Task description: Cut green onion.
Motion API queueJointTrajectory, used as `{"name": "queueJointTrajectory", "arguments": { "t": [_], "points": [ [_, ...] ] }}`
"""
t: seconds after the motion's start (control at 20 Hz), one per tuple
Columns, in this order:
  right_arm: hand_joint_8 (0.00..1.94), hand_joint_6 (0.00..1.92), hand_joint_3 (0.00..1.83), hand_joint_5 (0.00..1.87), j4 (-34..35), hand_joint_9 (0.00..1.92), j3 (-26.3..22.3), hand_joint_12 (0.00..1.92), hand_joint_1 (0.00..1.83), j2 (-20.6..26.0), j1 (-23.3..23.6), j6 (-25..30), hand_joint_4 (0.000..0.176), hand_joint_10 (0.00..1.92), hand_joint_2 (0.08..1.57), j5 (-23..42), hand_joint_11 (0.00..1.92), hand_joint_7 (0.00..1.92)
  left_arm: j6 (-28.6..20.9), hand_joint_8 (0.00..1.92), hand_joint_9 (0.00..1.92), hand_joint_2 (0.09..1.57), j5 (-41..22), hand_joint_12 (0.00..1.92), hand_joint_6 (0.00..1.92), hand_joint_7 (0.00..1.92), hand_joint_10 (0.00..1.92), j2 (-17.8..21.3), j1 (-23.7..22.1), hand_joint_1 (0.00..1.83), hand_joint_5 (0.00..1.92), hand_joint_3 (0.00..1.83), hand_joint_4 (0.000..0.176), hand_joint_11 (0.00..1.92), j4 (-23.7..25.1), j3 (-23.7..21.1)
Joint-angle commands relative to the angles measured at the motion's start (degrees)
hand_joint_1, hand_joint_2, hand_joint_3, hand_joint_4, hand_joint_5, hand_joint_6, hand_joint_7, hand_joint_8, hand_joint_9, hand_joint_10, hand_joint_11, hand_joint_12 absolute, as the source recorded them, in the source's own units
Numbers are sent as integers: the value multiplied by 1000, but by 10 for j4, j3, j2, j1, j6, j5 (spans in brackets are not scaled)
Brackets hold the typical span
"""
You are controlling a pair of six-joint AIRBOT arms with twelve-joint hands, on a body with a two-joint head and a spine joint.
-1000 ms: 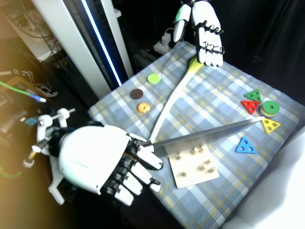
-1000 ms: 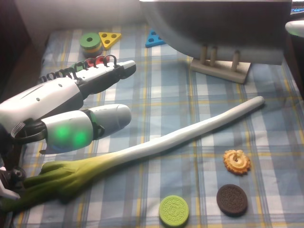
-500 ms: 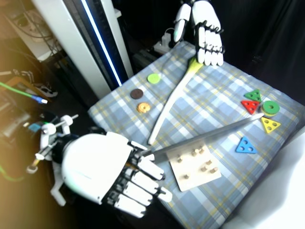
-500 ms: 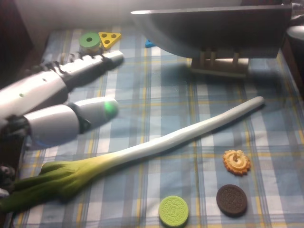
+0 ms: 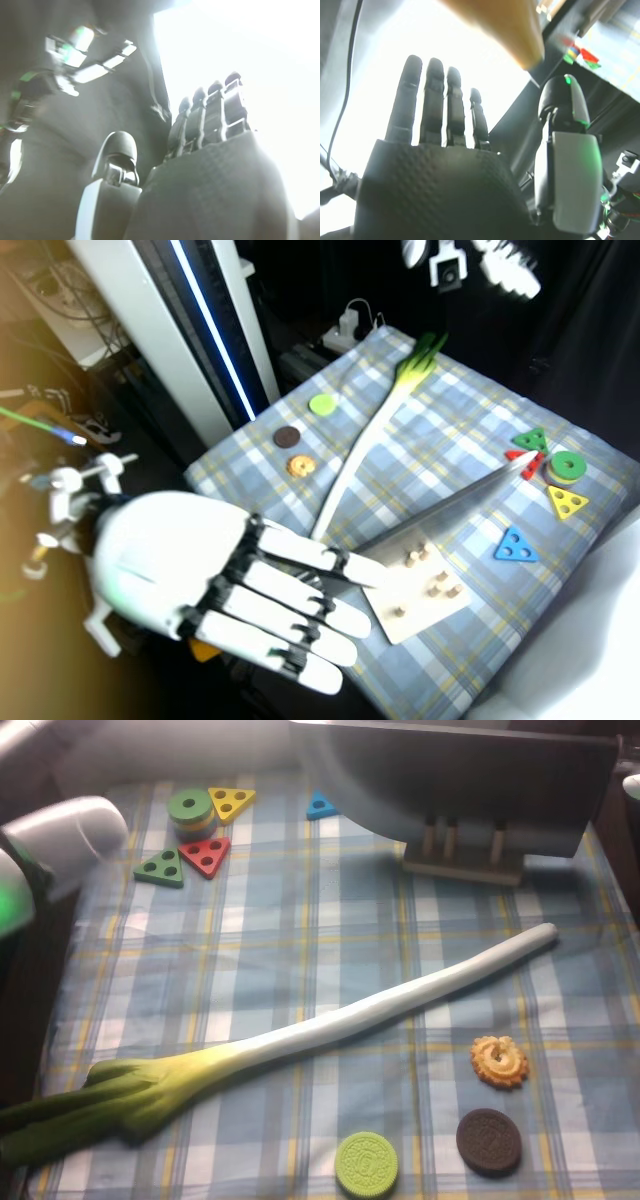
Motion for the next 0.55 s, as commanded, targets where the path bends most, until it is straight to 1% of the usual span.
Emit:
{"name": "queueJointTrajectory", "arguments": {
  "t": [0.0,0.05,0.1,0.15,0.2,0.25,0.3,0.35,0.4,0.45,0.5],
  "points": [
    [2,0,5,5,15,101,-8,195,584,12,-3,-1,151,2,1112,122,0,126,-4,0,0,1356,-98,0,6,6,0,6,-2,0,61,0,0,0,3,4],
    [1,0,9,1,24,63,-26,38,651,25,-28,-1,142,3,1139,162,0,112,-13,7,0,1355,-116,0,15,18,0,6,-3,0,84,0,0,0,3,7],
    [0,0,12,0,42,34,-43,7,659,32,-65,-1,157,0,1156,215,0,101,-34,14,17,1387,-138,0,8,39,6,6,-3,0,72,9,0,0,5,13],
    [1,0,1,0,54,34,-54,0,582,35,-93,3,152,7,1152,258,0,72,-59,9,65,1373,-155,0,7,83,9,5,-3,0,103,3,0,0,6,19],
    [1,0,1,0,60,34,-62,0,582,36,-116,11,152,7,1152,293,0,72,-83,9,65,1373,-170,0,7,83,9,5,-3,0,103,3,0,0,8,24],
    [6,5,0,15,70,55,-73,8,576,38,-150,23,171,12,1130,346,20,90,-122,5,68,1351,-188,0,7,87,6,2,-2,57,114,0,0,0,12,35],
    [6,5,0,53,81,101,-87,16,595,40,-188,32,175,11,1112,398,34,134,-167,3,98,1256,-201,10,4,114,5,-2,-2,160,133,0,0,13,20,47],
    [5,1,4,51,87,116,-97,13,573,42,-214,41,169,11,1127,428,25,145,-191,3,96,1206,-205,20,4,113,4,-6,-2,267,140,0,0,31,24,53],
    [6,2,4,73,87,157,-101,50,572,39,-231,54,115,11,1165,444,86,197,-209,0,83,1127,-209,177,4,91,4,-10,-2,462,123,0,0,5,27,57],
    [9,5,0,132,87,247,-99,100,598,32,-248,70,110,16,1147,453,177,282,-222,0,62,1116,-216,161,0,65,1,-15,-2,594,86,0,0,0,27,62],
    [14,11,0,260,89,405,-97,132,738,27,-265,80,92,25,1125,460,297,428,-247,0,47,1081,-227,140,0,60,0,-23,-2,640,55,0,0,0,27,69]
  ]
}}
